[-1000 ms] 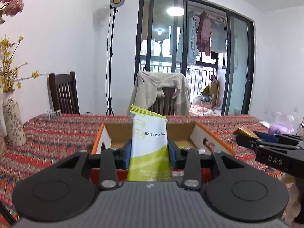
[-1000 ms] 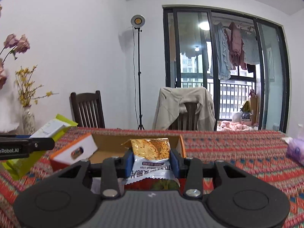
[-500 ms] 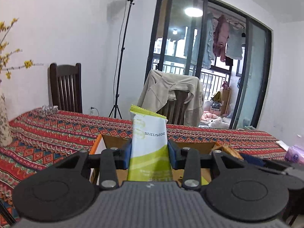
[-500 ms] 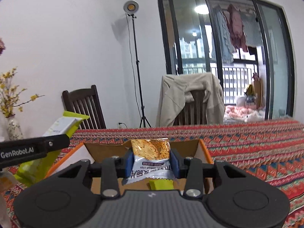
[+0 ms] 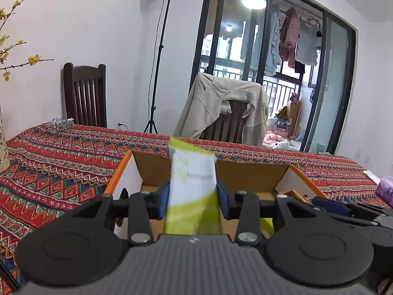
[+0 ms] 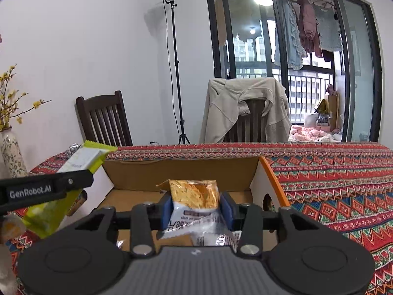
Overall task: Organize snacks
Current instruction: 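Carry the white sachet and green-white bar into the box and open both grippers, then withdraw both grippers from the box back toward the snack pile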
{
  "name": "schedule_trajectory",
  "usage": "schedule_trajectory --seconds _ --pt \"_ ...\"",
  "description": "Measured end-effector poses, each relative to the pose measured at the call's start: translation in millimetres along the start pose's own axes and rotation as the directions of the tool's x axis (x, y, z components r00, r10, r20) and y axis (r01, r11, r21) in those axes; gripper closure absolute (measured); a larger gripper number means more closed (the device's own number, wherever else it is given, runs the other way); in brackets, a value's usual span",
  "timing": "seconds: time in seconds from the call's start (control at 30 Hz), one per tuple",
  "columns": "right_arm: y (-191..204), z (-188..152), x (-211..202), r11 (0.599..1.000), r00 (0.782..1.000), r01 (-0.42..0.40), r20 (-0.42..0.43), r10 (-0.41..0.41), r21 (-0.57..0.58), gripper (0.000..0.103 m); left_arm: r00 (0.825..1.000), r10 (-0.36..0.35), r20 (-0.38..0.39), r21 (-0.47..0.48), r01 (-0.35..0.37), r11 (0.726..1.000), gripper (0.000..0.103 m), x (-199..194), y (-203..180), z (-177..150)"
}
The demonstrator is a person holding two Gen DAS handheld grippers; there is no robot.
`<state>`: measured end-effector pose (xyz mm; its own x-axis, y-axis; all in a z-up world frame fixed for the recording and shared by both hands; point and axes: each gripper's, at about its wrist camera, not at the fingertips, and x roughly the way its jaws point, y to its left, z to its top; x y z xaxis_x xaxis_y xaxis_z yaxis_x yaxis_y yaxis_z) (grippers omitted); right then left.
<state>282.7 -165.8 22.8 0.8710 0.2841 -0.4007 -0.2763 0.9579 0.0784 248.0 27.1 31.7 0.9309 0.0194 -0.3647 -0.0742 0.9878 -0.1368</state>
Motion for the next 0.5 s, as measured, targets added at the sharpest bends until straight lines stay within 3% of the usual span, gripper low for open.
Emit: schedule_trajectory --seconds 0.07,0.13,0.17,0.2,0.23,0.3,0.5 --pt "-1 -2 -1 1.0 1.0 0.001 -0.008 -0.001 0.002 0.056 1.0 0.0 0.008 -0.001 0.0 1.0 0.048 -2 -2 -2" --pt "-2 -3 -3 1.0 1.0 -0.005 -0.009 0.005 0.004 0.033 1.0 0.01 0.023 -0.008 -0.01 1.0 0.022 -4 0 -2" --pt "-2 -3 -4 1.0 1.0 -0.005 -0.003 0.005 0.005 0.024 0.999 0.016 0.037 -0.013 -0.016 1.0 0.018 -6 1 -2" --pt "-2 -3 -6 1.0 1.0 -0.005 0.004 0.005 0.005 0.01 0.999 0.023 0.046 -0.018 -0.023 1.0 0.008 -7 2 -2" --pt "-3 -3 -8 1.0 1.0 -0.004 0.012 0.004 0.006 0.003 0.998 0.037 0.052 -0.028 -0.036 0.999 0.0 -8 3 -2" --pt "-4 -2 -9 1.0 1.0 -0.006 0.019 0.006 0.011 0.0 0.996 0.066 0.056 -0.043 -0.064 0.997 0.0 -10 5 -3" --pt "-6 -3 -8 1.0 1.0 0.007 0.002 -0.007 0.015 0.0 0.996 0.066 0.057 -0.057 -0.063 0.996 0.0 -11 9 -1"
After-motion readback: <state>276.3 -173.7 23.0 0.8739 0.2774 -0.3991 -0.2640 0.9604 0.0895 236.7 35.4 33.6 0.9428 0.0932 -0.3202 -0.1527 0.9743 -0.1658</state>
